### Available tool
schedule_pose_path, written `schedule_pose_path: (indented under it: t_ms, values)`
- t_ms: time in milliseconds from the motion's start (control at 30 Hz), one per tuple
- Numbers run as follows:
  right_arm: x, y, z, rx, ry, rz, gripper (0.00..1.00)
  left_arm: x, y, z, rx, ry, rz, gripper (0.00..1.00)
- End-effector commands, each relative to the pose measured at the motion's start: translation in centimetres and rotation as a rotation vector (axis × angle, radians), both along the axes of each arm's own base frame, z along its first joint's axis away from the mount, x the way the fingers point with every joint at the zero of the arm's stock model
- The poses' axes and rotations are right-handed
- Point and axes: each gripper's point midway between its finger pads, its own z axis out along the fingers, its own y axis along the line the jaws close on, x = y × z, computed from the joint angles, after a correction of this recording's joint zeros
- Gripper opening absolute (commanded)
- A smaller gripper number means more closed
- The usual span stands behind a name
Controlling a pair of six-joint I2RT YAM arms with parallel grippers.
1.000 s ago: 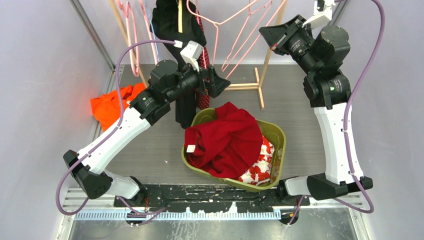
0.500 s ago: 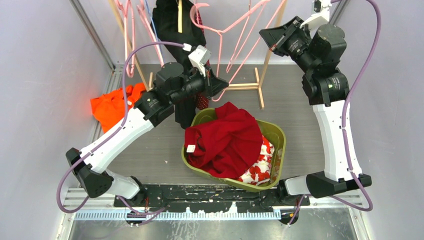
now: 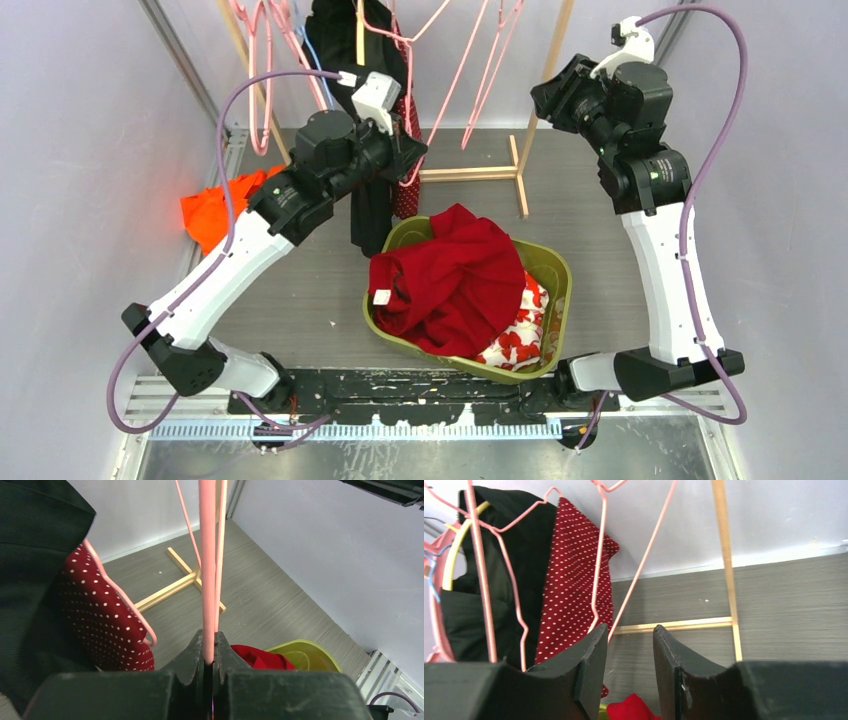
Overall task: Remove the skirt from the hanger
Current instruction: Place the hanger at the clothesline.
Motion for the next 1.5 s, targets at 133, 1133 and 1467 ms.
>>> schedule_pose_path:
  t_ms: [133,1133,1467]
  values:
    - [-0.9,-1.7,1.2,-0.055,-0.071,-0.069,0.44,-3.4,3.1,-0.7,0.056,0.098,0.048,0.00]
    - [0.0,-1.9,0.5,-0.078,-0.078,-0.083,0.43,1.5,1.7,-3.8,0.398,0.299,0.189,0.00]
    - [0.8,-1.7,0.3,-0.086,-0.076,-0.078,0.43,6.2,-0.1,-3.3,0.381,0.195,0.286,0.00]
